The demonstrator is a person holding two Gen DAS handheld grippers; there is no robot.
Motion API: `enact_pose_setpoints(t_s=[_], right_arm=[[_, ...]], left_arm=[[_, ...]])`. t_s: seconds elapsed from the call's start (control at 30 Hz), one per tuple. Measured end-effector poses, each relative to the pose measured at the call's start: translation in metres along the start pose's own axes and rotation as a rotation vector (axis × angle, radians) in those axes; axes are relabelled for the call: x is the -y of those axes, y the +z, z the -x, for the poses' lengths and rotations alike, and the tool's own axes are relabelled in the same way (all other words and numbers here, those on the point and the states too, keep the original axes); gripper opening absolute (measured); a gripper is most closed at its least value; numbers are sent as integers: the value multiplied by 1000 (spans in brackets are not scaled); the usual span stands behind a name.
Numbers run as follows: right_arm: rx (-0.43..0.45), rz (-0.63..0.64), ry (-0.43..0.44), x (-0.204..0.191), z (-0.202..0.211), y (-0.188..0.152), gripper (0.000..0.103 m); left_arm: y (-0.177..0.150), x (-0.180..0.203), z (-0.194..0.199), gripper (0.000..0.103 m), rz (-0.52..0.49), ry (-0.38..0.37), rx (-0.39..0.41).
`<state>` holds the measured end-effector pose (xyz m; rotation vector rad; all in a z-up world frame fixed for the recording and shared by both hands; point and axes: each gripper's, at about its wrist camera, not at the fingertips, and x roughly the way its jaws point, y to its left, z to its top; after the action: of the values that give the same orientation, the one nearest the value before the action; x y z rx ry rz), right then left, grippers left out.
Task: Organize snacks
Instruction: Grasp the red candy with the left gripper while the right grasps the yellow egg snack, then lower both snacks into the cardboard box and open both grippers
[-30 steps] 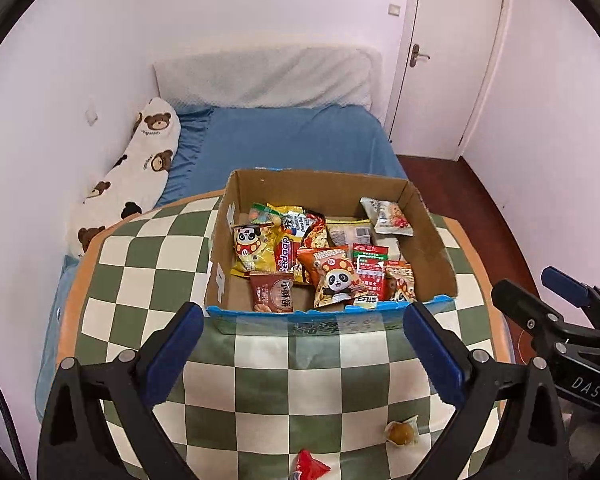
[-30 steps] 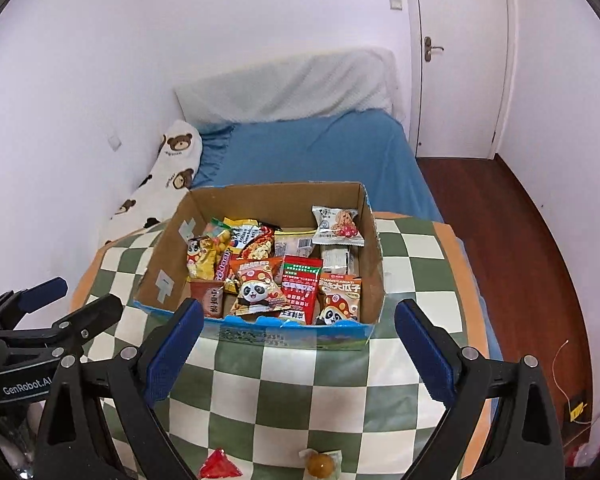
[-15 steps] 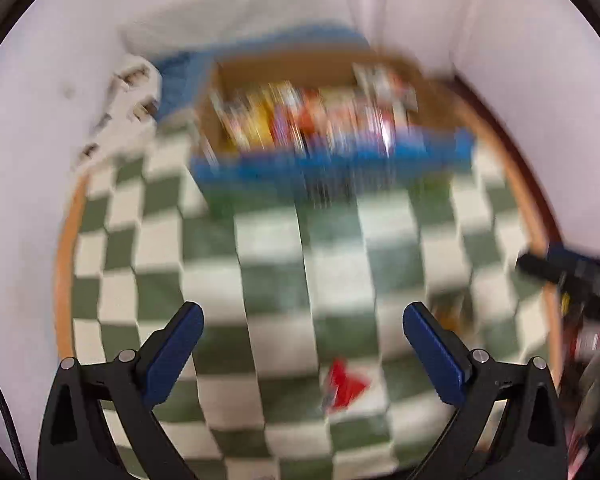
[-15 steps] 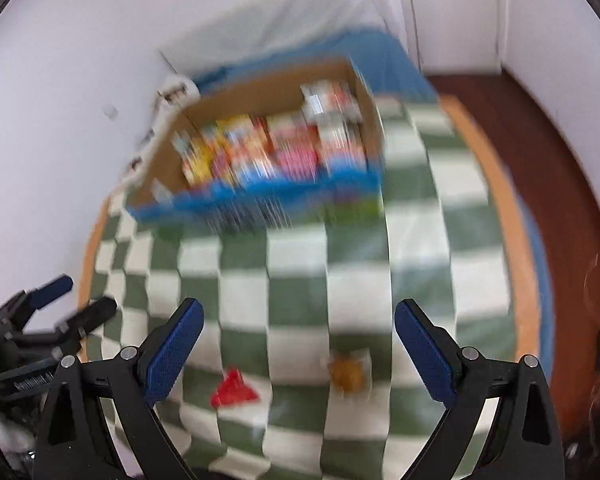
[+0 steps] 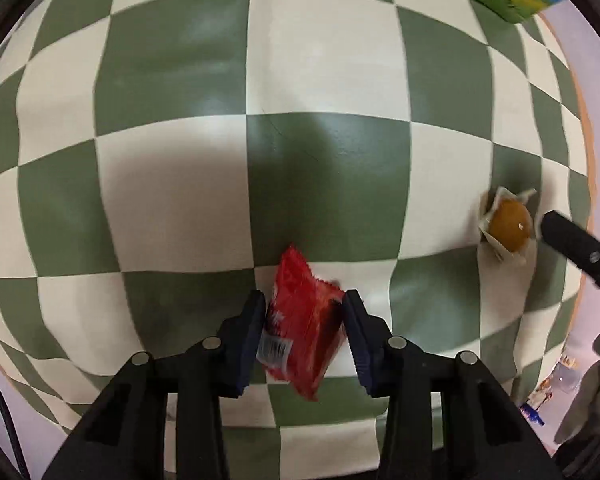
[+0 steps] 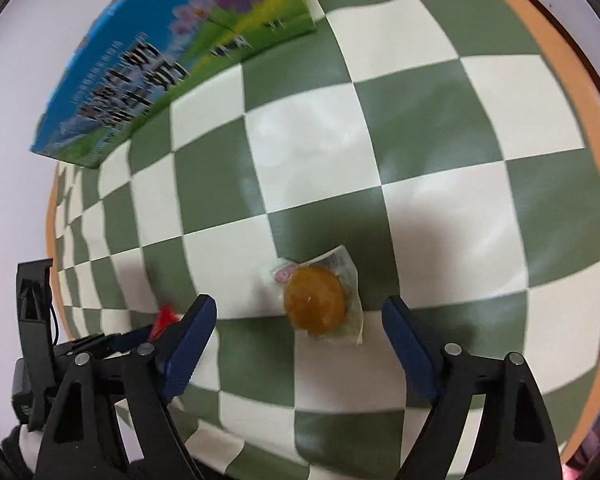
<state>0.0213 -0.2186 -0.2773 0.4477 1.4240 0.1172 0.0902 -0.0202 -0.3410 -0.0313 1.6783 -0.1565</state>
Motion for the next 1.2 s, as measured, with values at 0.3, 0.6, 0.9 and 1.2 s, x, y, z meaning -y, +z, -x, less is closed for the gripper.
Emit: enact_pose_setpoints(t_s=[0.3, 0.6, 0.9, 1.2], right_arm=[[-58, 109, -78, -21, -43, 2, 50], [-122, 145, -54, -37, -60, -19, 53], [-130, 171, -82, -38, -64, -18, 52], [-96, 201, -86, -49, -54, -23, 50]], left_arm=[[-2, 4, -15, 54, -10, -18, -61], [-6, 5, -18, 60, -3, -44, -59], [-10, -3, -15, 46, 2, 7, -40], [-14, -18, 22, 45, 23, -19, 38]])
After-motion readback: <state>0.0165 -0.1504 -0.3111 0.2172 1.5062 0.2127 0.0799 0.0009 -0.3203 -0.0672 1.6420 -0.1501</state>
